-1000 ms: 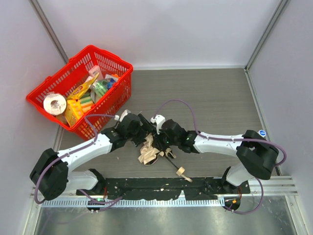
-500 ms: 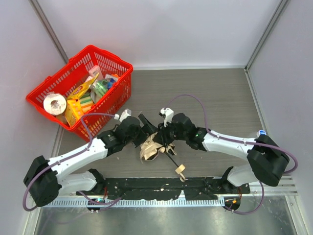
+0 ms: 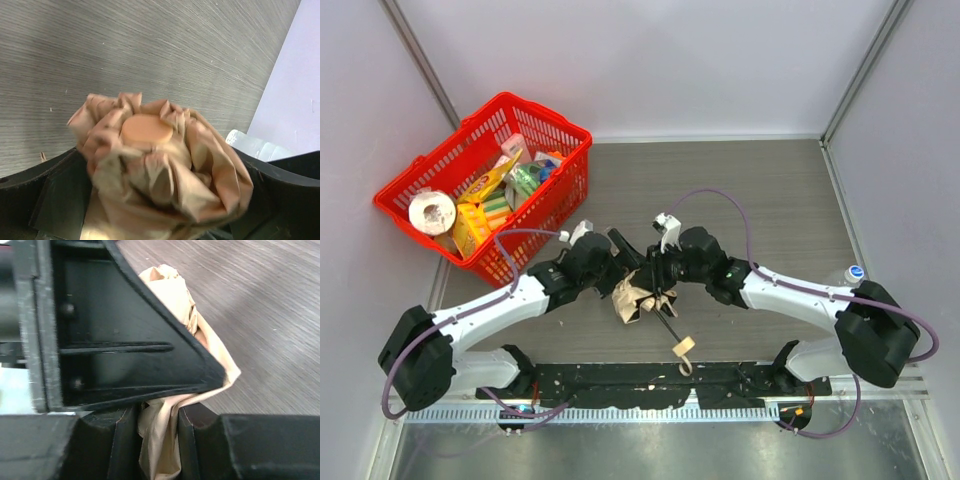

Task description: Put away the umbrella

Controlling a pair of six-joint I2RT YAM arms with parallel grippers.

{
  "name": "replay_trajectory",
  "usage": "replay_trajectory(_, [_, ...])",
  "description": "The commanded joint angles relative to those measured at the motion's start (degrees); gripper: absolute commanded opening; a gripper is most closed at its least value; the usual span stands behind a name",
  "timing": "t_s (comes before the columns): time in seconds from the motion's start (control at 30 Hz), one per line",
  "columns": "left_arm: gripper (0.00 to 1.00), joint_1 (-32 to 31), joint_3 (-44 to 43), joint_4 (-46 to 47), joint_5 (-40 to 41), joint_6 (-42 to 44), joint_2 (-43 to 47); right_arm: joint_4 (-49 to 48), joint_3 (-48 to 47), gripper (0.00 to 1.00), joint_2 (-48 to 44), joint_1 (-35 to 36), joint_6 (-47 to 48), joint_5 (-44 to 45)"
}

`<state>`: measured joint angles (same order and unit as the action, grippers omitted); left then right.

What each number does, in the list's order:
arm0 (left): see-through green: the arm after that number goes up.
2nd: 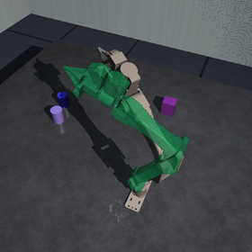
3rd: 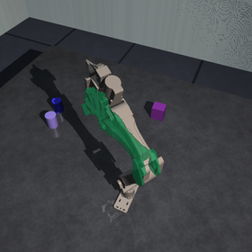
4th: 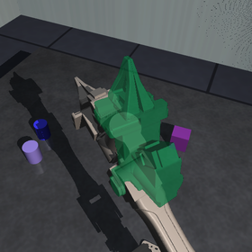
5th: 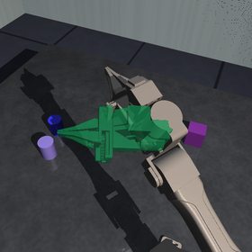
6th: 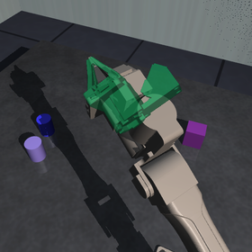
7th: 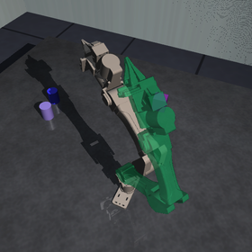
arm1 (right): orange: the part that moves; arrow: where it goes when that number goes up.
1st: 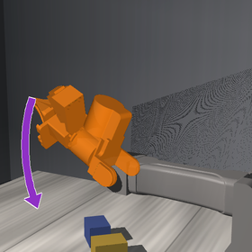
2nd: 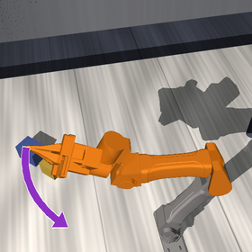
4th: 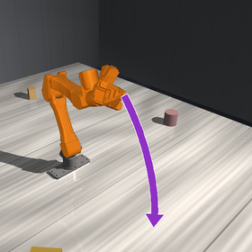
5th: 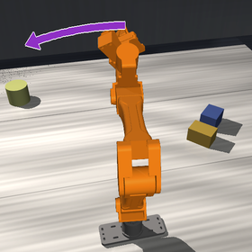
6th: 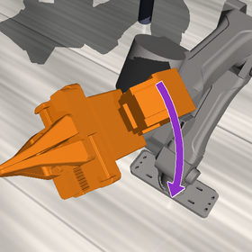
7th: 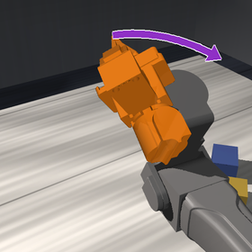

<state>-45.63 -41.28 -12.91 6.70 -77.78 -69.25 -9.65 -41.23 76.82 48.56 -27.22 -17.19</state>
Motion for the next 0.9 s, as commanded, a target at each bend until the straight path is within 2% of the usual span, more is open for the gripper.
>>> replay_trajectory(0.0, [0.96, 0.1, -0.6, 5.9, -2.5, -0.7, -1.5, -13.5, -2.4, 0.01, -3.6, 0.2, -4.3, -8.4])
replay_trajectory(0.1, [0.81, 0.1, 0.4, 11.4, -4.1, -1.1, -1.9, -15.7, -1.7, 0.01, -3.0, 0.2, -4.7, -10.0])
replay_trajectory(0.33, [0.18, 0.1, 4.6, 17.7, -4.2, -1.8, 0.6, -14.9, -2.4, 0.02, -0.8, 0.2, -3.9, -12.6])
replay_trajectory(0.4, [0.05, 0.0, 5.7, 18.3, -4.0, -2.0, 1.6, -11.0, -3.4, 0.12, -0.9, 0.2, -2.3, -11.9])
replay_trajectory(0.43, [0.01, 0.1, 5.9, 17.9, -3.5, -2.1, 2.1, -8.8, -4.1, 0.23, -1.1, 0.2, -1.4, -11.6])
replay_trajectory(0.47, [0.0, 0.0, 6.2, 17.4, -3.3, -2.0, 2.5, -6.6, -4.1, 0.28, -1.7, 0.3, -1.0, -10.9])
replay_trajectory(0.5, [0.0, 0.2, 6.4, 17.1, -3.0, -2.2, 3.0, -5.2, -4.6, 0.37, -2.0, 0.4, 0.1, -10.4])
replay_trajectory(0.63, [0.0, 0.1, 5.9, 14.1, -1.3, -1.9, 3.9, 3.0, -6.3, 0.55, -5.1, 1.7, 4.3, -5.3])
replay_trajectory(0.73, [0.0, 0.2, 4.9, 11.3, -0.4, -2.2, 3.4, 8.1, -7.9, 0.64, -5.7, 5.4, 7.1, 0.1])
replay_trajectory(0.87, [0.0, 0.2, -0.5, 1.9, -0.1, -4.2, 0.5, 13.1, -11.0, 0.67, -3.4, 11.3, 10.5, 9.0])
